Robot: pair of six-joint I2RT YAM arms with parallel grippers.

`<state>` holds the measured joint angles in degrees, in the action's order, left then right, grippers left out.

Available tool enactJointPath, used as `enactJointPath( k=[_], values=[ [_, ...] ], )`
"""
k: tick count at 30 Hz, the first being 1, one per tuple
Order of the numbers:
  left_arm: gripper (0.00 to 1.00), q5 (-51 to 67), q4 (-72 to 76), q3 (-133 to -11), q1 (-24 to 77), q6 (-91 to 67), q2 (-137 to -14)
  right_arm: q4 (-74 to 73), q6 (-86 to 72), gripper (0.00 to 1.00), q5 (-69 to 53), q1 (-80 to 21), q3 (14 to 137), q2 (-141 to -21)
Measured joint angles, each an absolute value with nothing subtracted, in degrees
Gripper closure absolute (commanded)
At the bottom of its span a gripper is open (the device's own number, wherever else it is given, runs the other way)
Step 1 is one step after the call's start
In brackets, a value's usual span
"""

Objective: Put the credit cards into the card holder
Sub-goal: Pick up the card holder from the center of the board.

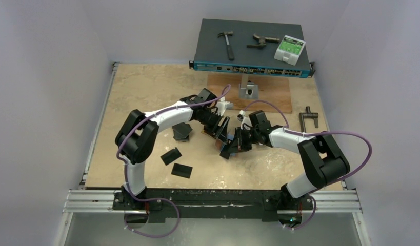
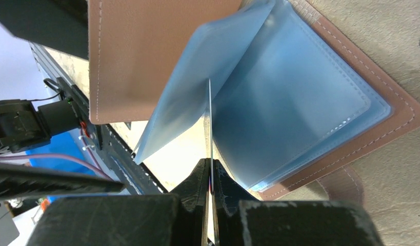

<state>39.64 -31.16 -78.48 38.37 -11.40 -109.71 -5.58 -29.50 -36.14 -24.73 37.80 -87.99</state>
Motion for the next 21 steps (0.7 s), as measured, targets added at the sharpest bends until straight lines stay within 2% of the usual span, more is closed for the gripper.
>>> enactJointPath(
  k=[9,13,18,21],
  values=[
    [0.46,36.2,-31.2,-81.0,38.4,-11.4,-115.1,-5.5,-29.3,1.00,-36.0,-24.7,38.4,-88.0],
    [0.52,34.8,-31.2,-81.5,38.4,-11.4,-115.3,-5.5,-29.3,1.00,-36.0,-24.7,38.5,-88.1],
    [0.53,34.1,-31.7,-81.5,38.4,-11.4,-115.3,-5.5,-29.3,1.00,-36.1,-24.7,38.5,-88.1],
    [0.63,34.0,-32.2,-81.5,38.4,-11.6,-115.2,-5.4,-29.3,1.00,-36.1,-24.7,38.5,-88.1]
  ],
)
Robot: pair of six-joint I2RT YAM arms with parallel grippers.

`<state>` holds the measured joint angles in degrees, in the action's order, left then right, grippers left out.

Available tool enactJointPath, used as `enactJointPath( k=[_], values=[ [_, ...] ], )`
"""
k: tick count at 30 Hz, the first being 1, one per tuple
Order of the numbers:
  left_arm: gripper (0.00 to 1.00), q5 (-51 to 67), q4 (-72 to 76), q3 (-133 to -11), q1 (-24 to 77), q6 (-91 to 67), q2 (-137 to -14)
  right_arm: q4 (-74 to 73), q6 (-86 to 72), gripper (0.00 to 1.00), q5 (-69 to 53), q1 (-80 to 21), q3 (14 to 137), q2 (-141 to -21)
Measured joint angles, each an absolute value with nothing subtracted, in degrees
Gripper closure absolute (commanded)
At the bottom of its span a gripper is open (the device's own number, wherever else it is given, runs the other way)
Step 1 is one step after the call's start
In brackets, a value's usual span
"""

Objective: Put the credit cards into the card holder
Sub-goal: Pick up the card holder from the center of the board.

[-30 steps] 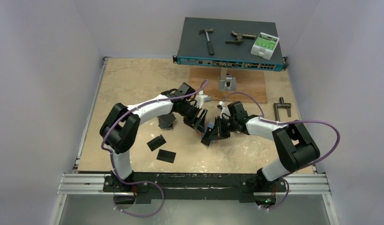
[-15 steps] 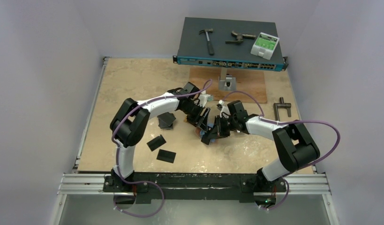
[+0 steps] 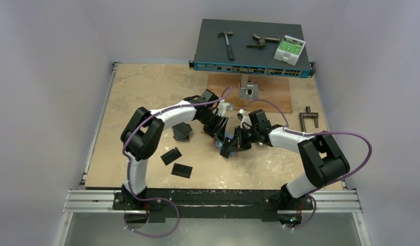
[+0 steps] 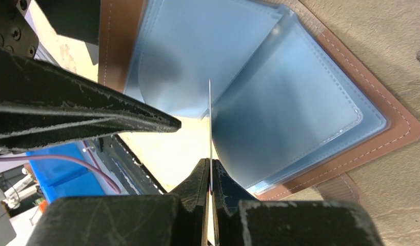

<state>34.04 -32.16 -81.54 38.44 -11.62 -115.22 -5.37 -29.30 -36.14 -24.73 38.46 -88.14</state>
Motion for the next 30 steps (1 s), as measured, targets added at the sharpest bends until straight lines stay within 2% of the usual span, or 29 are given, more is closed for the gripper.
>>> enactJointPath(
  k=[5,8,14,17,22,24,30],
  values=[
    [0.74,33.7,-32.5,-81.5,38.4,-12.5,-114.9,-5.1,-29.3,1.00,-36.1,-24.7,38.5,-88.2],
    [0.76,33.2,-32.8,-81.5,38.2,-13.2,-114.7,-5.1,-29.3,1.00,-36.1,-24.7,38.4,-88.2],
    [0.75,32.3,-35.2,-82.2,37.6,-15.9,-114.7,-4.7,-29.3,1.00,-36.1,-24.7,37.8,-88.2],
    [0.64,32.3,-35.8,-82.4,37.5,-17.0,-114.7,-4.6,-29.3,1.00,-36.1,-24.7,37.8,-88.2],
    [0.56,32.7,-36.2,-82.8,37.5,-17.9,-114.7,-3.8,-29.3,1.00,-36.2,-24.7,37.8,-89.3],
    [0.55,32.7,-36.2,-82.9,37.5,-18.0,-114.7,-3.6,-29.3,1.00,-36.5,-24.7,37.8,-89.6],
    [0.64,32.5,-36.3,-83.4,37.5,-18.5,-114.7,-3.5,-29.3,1.00,-36.8,-25.0,38.1,-89.6]
  ],
)
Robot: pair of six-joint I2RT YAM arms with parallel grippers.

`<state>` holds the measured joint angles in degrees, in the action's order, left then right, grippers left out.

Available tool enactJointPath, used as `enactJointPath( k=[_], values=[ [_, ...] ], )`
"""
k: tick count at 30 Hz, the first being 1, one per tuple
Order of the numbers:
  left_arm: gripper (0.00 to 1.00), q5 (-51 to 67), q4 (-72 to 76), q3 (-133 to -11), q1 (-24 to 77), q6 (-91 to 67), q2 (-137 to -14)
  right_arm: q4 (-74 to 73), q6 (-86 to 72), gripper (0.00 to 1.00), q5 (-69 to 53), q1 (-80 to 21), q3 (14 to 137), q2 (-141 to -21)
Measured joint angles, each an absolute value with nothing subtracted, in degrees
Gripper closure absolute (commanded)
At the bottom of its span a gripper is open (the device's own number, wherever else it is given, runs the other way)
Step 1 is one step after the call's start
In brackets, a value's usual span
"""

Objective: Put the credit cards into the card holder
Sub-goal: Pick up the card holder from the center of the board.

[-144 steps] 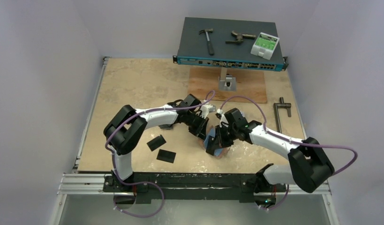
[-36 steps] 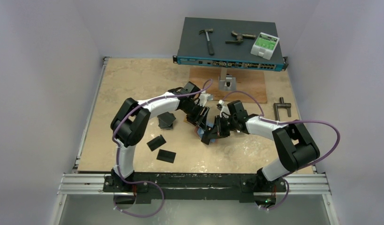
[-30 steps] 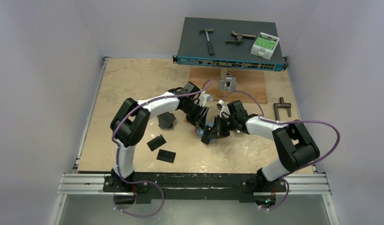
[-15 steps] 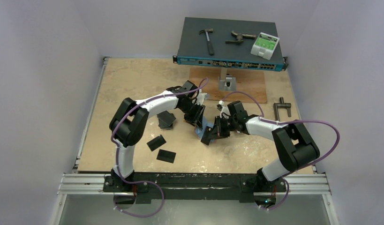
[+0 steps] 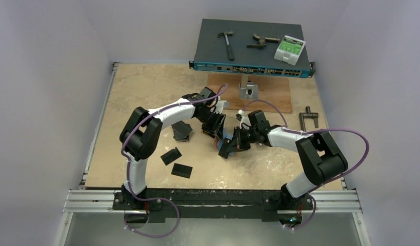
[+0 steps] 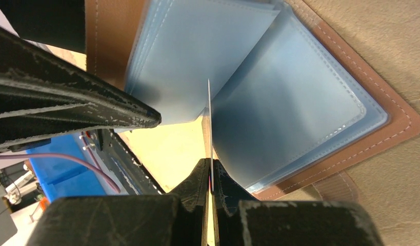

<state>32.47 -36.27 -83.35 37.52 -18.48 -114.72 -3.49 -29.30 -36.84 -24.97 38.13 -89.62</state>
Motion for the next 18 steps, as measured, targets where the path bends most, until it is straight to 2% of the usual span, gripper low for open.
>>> enactJointPath(
  k=[11,18],
  values=[
    [0.79,28.9,-38.0,-85.3,37.5,-18.5,-114.7,-3.4,-29.3,1.00,-37.0,-25.1,38.2,-89.5],
    [0.96,28.6,-38.0,-85.3,37.5,-18.3,-114.7,-3.3,-29.3,1.00,-37.0,-24.9,38.2,-88.0]
  ],
)
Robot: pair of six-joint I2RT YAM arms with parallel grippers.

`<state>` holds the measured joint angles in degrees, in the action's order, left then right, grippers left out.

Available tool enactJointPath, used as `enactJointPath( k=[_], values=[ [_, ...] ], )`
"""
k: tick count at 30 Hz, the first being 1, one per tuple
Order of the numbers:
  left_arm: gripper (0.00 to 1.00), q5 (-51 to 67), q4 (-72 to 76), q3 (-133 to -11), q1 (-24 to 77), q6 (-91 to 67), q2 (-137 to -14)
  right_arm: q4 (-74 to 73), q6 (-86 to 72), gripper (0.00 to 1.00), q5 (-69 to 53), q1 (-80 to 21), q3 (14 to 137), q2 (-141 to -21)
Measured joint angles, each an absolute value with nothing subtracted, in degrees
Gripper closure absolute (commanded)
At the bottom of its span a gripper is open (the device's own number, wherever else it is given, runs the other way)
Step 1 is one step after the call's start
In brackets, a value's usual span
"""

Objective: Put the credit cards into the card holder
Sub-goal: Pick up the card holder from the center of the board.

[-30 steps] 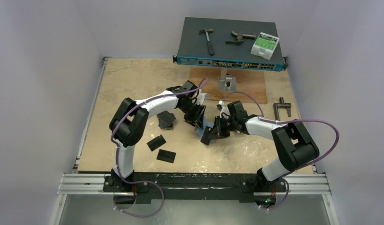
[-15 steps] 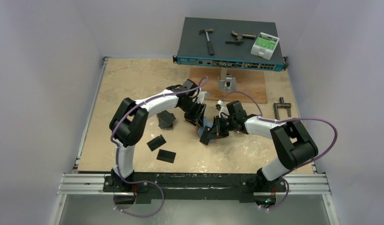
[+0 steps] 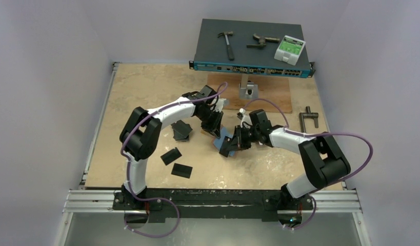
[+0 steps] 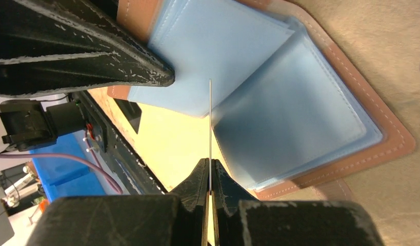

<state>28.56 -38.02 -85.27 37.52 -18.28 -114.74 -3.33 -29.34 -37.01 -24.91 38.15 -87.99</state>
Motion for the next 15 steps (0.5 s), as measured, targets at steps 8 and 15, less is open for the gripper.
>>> enactJointPath(
  k=[8,15],
  values=[
    [1.00,33.2,-34.0,-80.1,37.4,-17.7,-112.6,-0.6,-31.2,1.00,-37.3,-20.5,33.8,-82.5],
    [1.00,43.0,-32.2,-75.1,35.6,-16.3,-102.1,5.0,-34.0,1.00,-39.4,-19.3,29.5,-71.0]
  ],
)
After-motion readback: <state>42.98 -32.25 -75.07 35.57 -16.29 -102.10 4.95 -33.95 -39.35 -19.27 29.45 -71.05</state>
